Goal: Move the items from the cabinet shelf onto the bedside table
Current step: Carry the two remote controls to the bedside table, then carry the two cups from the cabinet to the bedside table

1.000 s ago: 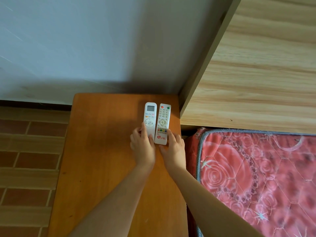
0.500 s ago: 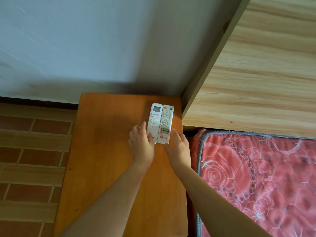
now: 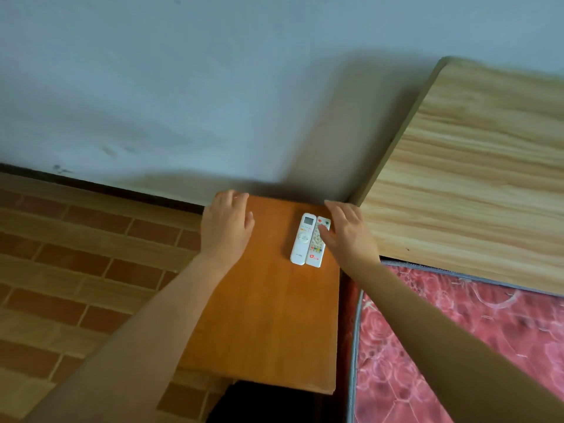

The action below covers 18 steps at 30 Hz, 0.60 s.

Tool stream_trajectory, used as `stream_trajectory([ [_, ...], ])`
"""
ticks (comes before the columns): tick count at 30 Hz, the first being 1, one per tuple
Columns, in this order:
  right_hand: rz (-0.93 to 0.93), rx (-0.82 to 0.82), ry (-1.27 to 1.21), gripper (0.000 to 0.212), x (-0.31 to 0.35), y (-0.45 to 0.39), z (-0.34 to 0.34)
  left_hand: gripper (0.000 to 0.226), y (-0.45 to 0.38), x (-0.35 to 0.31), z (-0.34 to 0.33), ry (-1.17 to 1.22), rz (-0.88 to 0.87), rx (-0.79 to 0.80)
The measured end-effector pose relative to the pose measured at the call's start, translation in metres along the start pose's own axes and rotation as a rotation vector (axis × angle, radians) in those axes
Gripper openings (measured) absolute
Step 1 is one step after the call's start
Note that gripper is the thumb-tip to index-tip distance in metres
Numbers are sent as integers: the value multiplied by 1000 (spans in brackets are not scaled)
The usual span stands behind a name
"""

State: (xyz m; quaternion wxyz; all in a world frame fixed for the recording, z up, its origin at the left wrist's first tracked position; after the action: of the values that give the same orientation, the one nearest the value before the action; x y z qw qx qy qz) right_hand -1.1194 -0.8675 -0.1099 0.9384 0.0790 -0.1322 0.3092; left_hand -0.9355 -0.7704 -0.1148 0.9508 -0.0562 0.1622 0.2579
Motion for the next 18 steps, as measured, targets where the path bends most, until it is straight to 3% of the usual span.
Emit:
stream_trajectory([
  [9, 412, -61, 88, 49, 138, 20, 105, 45, 88, 63, 169, -256, 166, -97],
  [18, 797, 22, 76, 48, 310, 81, 112, 44, 264, 162, 298, -305, 548, -226],
])
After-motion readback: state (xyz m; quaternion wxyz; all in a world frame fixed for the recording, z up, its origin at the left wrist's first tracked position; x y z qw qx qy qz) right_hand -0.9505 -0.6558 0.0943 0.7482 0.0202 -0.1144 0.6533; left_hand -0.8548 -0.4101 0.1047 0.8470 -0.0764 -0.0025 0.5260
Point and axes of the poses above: each hand's wrist, its own y-axis away from the middle knuckle, its own z-axis out of the back of the hand, x = y × z, the point moved 3 cm from there along -y, towards the middle knuckle, and after that the axes turned 6 degrees about y, right-handed, at the moved point
